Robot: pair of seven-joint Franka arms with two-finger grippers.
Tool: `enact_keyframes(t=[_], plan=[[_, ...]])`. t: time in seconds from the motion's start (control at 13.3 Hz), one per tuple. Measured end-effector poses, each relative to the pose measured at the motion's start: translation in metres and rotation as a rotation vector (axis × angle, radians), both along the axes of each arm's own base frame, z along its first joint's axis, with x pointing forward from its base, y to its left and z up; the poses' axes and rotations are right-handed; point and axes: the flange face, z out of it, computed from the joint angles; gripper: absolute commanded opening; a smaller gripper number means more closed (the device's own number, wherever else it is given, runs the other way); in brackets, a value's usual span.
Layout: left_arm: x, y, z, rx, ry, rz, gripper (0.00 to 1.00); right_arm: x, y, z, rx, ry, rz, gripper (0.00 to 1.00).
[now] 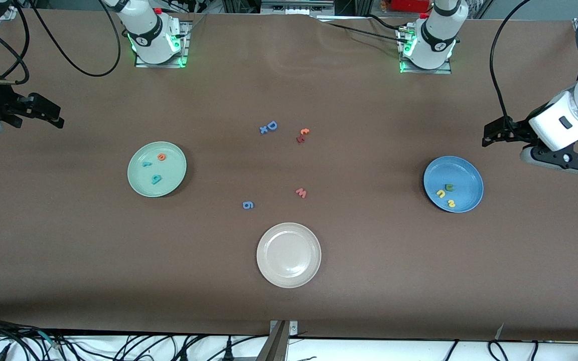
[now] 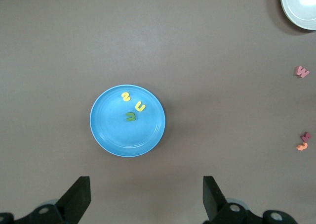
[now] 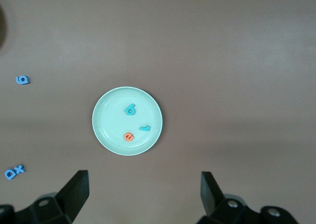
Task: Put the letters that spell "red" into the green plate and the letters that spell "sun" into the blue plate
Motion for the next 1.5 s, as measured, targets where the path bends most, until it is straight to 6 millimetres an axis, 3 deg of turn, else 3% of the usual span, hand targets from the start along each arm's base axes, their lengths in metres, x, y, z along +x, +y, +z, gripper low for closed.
enact_keyframes(t=[0.38,0.68,1.28,1.5], plan=[[0.004,0.012,0.011,0.003,-0.026,0.038,1.00,0.000,0.003,0.000,0.000,0.003,0.005,1.00],[0.008,0.031,0.060,0.007,-0.108,0.105,1.00,0.000,0.015,0.001,-0.001,0.000,0.026,1.00],[0.007,0.034,0.059,0.014,-0.084,0.215,1.00,0.001,0.015,0.003,-0.001,-0.005,0.026,1.00],[0.006,0.035,0.059,0.015,-0.082,0.219,1.00,0.002,0.015,0.012,-0.001,-0.027,0.027,1.00]])
